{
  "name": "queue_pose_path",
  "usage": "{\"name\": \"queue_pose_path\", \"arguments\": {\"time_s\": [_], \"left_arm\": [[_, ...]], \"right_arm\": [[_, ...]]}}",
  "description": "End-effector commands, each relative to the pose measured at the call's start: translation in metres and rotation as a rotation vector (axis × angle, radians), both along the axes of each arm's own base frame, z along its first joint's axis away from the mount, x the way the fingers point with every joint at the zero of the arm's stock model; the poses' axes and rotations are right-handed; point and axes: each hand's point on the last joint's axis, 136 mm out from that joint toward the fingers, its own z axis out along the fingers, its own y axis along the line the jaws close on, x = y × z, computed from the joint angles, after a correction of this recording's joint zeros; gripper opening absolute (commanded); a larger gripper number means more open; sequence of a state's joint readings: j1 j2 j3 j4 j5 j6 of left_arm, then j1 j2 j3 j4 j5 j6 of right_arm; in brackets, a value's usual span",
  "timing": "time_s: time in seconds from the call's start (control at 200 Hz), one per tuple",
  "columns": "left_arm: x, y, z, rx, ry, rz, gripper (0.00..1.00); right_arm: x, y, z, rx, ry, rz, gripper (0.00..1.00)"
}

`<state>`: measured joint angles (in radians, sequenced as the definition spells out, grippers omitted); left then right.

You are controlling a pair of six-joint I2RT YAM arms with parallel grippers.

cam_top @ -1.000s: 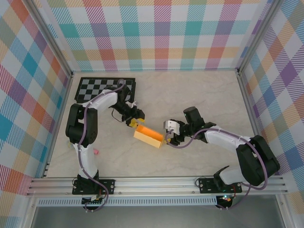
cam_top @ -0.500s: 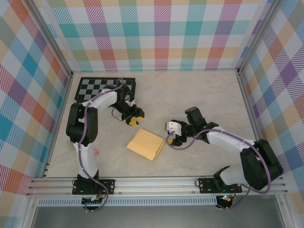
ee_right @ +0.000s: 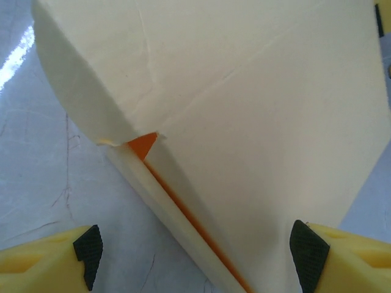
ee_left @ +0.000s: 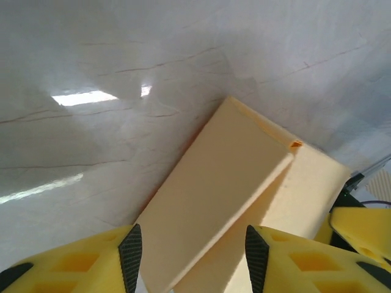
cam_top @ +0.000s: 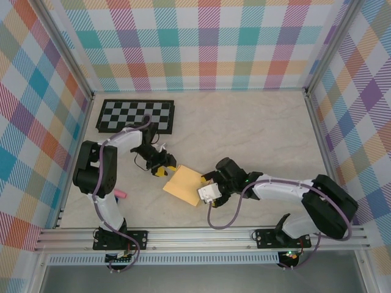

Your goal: Fold the paper box

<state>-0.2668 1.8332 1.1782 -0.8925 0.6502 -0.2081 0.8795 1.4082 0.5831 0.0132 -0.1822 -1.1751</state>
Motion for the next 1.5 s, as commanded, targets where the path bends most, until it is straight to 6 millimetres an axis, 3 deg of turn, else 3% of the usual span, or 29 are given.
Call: {"name": "queue_pose_path", "arguments": {"time_s": [0.0,0.185,0.36,0.61,0.91,1.135,1.495], "left_arm": [[-0.005,-0.015,0.003,-0.051,-0.055,-0.064,0.51],[-0.017,-0.034,-0.008,-0.084,-0.025,-0.115,0.51],[-0.021,-0.044,0.002,-0.141,-0.006,-0.117,0.49],[-0.020,-0.047,0.026,-0.173,-0.003,-0.109,0.49],[0.014,-0.037,0.051,-0.174,-0.038,-0.024,0.50],[0.041,-0.030,0.063,-0.199,-0.094,0.018,0.52],[0.056,-0.033,0.049,-0.192,-0.072,0.029,0.52]], "right_arm": [[0.018,0.009,-0.005,0.007,-0.122,0.019,0.83],[0.027,0.022,-0.010,0.044,-0.099,-0.026,0.83],[0.032,0.026,-0.003,0.114,-0.012,-0.084,0.82],[0.032,0.012,0.014,0.167,0.155,-0.109,0.78],[0.037,0.006,0.037,0.245,0.341,-0.155,0.78],[0.051,0.006,0.053,0.326,0.441,-0.193,0.72],[0.063,0.006,0.058,0.367,0.500,-0.219,0.71]]}}
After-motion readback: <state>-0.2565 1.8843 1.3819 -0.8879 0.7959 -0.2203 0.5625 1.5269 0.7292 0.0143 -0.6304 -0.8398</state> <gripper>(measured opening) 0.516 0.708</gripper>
